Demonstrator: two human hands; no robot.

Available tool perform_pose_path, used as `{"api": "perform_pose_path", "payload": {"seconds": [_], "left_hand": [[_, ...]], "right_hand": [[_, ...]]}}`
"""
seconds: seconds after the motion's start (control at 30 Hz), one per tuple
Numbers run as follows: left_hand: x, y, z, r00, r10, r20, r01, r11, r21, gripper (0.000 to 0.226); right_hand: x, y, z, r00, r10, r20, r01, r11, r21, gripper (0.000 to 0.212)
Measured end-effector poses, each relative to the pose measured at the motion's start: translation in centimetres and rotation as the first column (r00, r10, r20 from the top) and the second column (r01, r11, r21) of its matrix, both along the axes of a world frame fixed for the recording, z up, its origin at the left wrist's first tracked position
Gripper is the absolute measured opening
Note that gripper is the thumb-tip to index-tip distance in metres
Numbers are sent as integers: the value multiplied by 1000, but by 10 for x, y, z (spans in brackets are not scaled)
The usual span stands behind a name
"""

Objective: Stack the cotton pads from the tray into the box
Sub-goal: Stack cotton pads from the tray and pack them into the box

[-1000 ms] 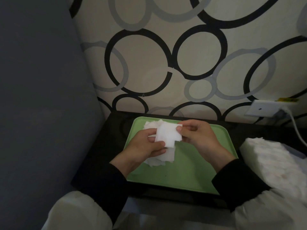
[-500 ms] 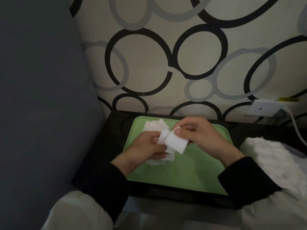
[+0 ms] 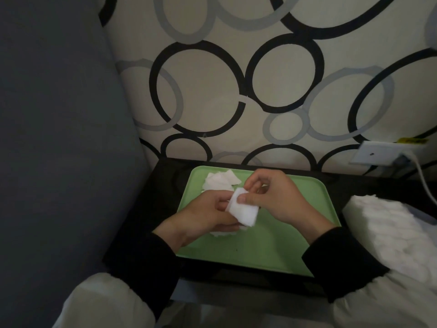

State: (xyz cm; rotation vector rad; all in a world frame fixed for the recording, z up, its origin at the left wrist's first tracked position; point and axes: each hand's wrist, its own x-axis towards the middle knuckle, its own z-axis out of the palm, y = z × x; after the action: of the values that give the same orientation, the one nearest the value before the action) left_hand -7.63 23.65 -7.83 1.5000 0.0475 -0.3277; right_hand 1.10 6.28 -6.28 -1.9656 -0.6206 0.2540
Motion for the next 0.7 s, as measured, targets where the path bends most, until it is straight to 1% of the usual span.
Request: {"api": "perform_pose_path", "payload": {"seconds": [0.07, 0.13, 0.17, 0.23, 0.33, 0.43, 0.5, 0.6, 0.7], "left_hand": [[-2, 6, -1, 1000, 2, -31, -4, 998, -61, 48], [-5, 12, 1, 998, -3, -68, -6, 991, -132, 48], [-7, 15, 2, 997, -3, -75, -7, 991, -132, 45], [-10, 20, 2, 998, 35, -57, -37, 998, -48, 35], [-11, 27, -1, 981, 195, -3, -194, 977, 88, 23], [-9, 44, -5, 902, 430, 35, -430, 890, 149, 17], [-8, 57, -9, 840, 540, 52, -541, 827, 152, 15], [-10, 67, -13, 785, 618, 52, -619, 776, 121, 11], [-9, 68, -15, 782, 620, 56, -622, 774, 117, 10]], "right_hand": [[-2, 4, -2, 999, -18, 30, 18, 1000, -2, 28], [-5, 10, -3, 994, -37, 99, 43, 998, -52, 31], [-7, 12, -4, 990, -39, 136, 51, 995, -86, 32], [-11, 19, -5, 982, -28, 188, 57, 987, -153, 34], [-15, 28, -8, 983, -14, 182, 51, 979, -199, 28], [-11, 30, -12, 985, -65, 162, 96, 977, -193, 20], [-6, 27, -18, 984, -66, 164, 105, 965, -240, 14], [-4, 25, -25, 988, 34, 149, 14, 952, -307, 6], [-7, 30, -29, 985, 74, 158, -3, 912, -410, 30]]}}
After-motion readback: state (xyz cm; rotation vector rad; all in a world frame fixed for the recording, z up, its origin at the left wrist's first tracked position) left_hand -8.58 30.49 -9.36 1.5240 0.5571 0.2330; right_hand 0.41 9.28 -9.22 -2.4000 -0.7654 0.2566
